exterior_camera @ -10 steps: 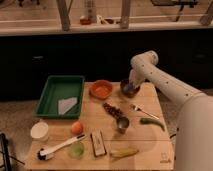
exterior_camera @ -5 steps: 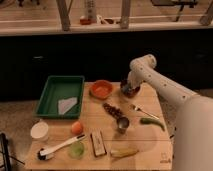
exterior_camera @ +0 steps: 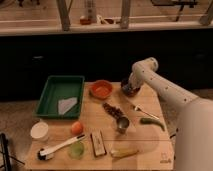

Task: Wipe purple bowl with sponge

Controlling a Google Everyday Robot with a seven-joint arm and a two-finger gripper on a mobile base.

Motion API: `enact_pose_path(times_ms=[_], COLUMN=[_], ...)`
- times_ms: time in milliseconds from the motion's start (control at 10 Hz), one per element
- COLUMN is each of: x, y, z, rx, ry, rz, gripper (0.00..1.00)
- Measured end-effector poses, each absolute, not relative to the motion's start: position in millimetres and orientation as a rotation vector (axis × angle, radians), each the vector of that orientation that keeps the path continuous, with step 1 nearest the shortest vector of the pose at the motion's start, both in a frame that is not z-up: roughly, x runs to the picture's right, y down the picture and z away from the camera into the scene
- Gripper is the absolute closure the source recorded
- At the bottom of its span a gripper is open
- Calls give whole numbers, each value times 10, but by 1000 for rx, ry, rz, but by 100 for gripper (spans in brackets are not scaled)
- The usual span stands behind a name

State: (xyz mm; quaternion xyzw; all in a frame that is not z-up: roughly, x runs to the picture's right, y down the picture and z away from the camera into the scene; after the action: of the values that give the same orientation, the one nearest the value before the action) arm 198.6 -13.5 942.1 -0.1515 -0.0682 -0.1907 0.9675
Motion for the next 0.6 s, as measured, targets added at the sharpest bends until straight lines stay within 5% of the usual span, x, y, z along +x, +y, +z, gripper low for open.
enact_pose_path(times_ms=[600], x=[2116], y=[-372], z=[9475], rx=[-280], ry=[-141], rz=[-333], gripper=[100])
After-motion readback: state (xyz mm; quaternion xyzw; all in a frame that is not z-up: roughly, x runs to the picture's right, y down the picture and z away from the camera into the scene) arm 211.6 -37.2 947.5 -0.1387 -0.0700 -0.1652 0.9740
